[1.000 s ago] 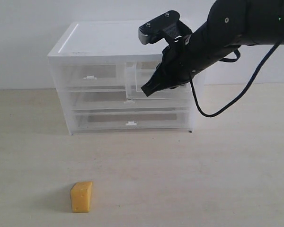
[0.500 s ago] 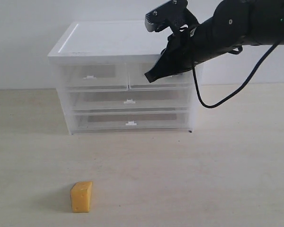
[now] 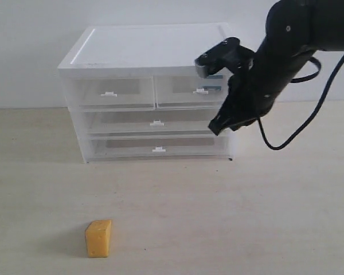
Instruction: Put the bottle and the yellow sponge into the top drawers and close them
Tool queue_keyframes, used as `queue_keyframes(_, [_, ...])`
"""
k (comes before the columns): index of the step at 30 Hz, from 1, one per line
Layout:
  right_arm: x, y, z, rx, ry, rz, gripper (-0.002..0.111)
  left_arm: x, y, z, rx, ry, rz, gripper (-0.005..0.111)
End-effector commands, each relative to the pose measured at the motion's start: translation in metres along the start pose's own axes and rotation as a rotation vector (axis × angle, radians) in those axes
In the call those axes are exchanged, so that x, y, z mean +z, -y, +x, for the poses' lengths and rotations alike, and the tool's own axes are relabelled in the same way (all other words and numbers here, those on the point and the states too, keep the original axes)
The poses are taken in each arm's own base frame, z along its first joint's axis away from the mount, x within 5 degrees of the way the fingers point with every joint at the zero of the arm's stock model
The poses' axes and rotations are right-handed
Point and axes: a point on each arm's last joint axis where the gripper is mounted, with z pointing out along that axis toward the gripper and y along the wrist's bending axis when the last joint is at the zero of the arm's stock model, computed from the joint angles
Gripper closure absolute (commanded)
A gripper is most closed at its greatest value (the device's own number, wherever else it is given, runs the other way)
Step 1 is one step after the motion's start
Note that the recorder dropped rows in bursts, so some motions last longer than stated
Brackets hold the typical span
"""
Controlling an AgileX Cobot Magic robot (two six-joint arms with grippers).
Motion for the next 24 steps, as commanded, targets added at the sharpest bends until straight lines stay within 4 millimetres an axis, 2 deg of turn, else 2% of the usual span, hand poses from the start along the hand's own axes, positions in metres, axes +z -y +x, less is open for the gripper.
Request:
queue_keyframes(1, [-0.039, 0.040, 0.024, 0.255, -0.084, 0.117, 0.108, 0.000, 0.000, 0.001, 0.004, 0.004, -0.004, 0.102])
queue_keyframes(4, [-0.070, 0.064, 0.044, 0.393, -0.085, 0.181, 0.108, 0.000, 0.000, 0.001, 0.004, 0.004, -0.004, 0.102])
queue_keyframes(6, [-0.089, 0.072, 0.057, 0.441, -0.060, 0.233, 0.108, 0.000, 0.000, 0.001, 0.004, 0.004, -0.004, 0.102])
queue_keyframes(10, [-0.127, 0.077, 0.085, 0.501, 0.048, 0.349, 0.108, 0.000, 0.000, 0.001, 0.004, 0.004, -0.004, 0.102])
queue_keyframes(11, [-0.139, 0.074, 0.098, 0.540, 0.117, 0.378, 0.108, 0.000, 0.000, 0.001, 0.004, 0.004, -0.004, 0.102])
queue_keyframes(20, [-0.189, 0.028, 0.145, 0.575, 0.485, 0.442, 0.108, 0.000, 0.000, 0.001, 0.004, 0.004, -0.004, 0.102])
queue_keyframes(24, [-0.214, -0.005, 0.181, 0.572, 0.631, 0.472, 0.108, 0.000, 0.000, 0.001, 0.004, 0.004, -0.004, 0.102])
